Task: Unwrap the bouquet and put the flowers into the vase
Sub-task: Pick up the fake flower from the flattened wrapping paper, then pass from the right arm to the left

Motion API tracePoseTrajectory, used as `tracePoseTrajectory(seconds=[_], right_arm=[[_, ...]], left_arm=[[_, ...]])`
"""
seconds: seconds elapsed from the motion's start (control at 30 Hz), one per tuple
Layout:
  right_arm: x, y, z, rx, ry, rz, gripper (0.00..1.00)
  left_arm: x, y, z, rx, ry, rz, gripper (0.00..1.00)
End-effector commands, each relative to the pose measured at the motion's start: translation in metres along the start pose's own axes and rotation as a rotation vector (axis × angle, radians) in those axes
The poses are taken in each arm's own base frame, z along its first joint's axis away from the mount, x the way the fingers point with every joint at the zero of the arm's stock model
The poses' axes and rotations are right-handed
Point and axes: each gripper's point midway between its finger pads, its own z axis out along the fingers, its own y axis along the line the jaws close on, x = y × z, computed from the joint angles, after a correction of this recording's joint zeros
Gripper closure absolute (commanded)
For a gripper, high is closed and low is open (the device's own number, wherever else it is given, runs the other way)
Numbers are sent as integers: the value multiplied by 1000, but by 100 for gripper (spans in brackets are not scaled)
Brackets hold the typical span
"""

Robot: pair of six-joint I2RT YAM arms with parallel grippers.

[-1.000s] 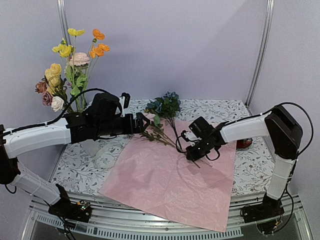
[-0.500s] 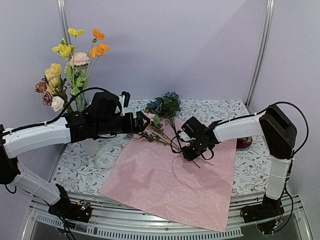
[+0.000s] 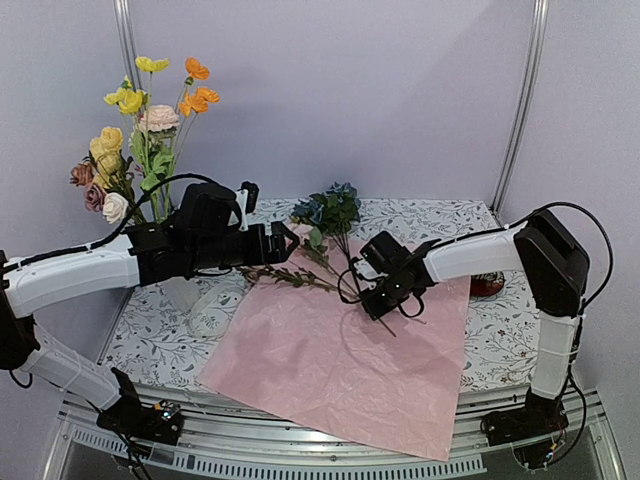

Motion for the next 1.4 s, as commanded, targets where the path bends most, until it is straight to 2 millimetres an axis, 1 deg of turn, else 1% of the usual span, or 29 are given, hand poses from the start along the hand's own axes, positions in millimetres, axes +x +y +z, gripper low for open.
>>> tracePoseTrajectory(seconds=[0.0,0.1,0.13,0.27,0.3,0.43,0.47,0.5,0.63,0.77,0.87,1.0,1.13,1.27,1.37], right_arm=[[-19,8,-34,-56,-113,31,96],[-34,9,-56,-68,-197,62,96],[-38,9,-67,-77,-233,74,96],[-52,12,-101,-121,-369,87,96],[-57,14,-111,-138,-411,86,96],[-65,20,-151,-204,-555,67,96],[-66,22,-163,-227,-596,58,96],[-66,25,-174,-253,-640,51,96],[-66,35,-223,-349,-809,19,96],[-63,43,-259,-430,-924,-22,96],[-58,51,-277,-484,-977,-61,96],[-55,65,-292,-546,-1021,-108,96],[-51,83,-300,-595,-1049,-140,97],[-51,95,-306,-618,-1075,-156,97],[-52,103,-304,-632,-1075,-164,97]], left_arm=[[-3,6,-7,-8,-10,-1,2],[-2,4,-9,13,-14,-4,2],[0,3,-9,26,-14,-4,2],[0,-7,-12,96,-29,-5,2],[-1,-10,-12,115,-36,-5,2],[-6,-26,-16,201,-54,4,2],[-8,-31,-18,228,-64,10,2],[-11,-40,-21,276,-79,22,2],[-23,-81,-42,513,-155,75,2],[-36,-102,-60,627,-216,106,2],[-41,-112,-75,691,-272,143,2],[-50,-113,-89,706,-340,156,2],[-51,-112,-94,706,-364,180,2],[-48,-109,-99,716,-389,189,2],[-49,-107,-108,736,-428,190,2]])
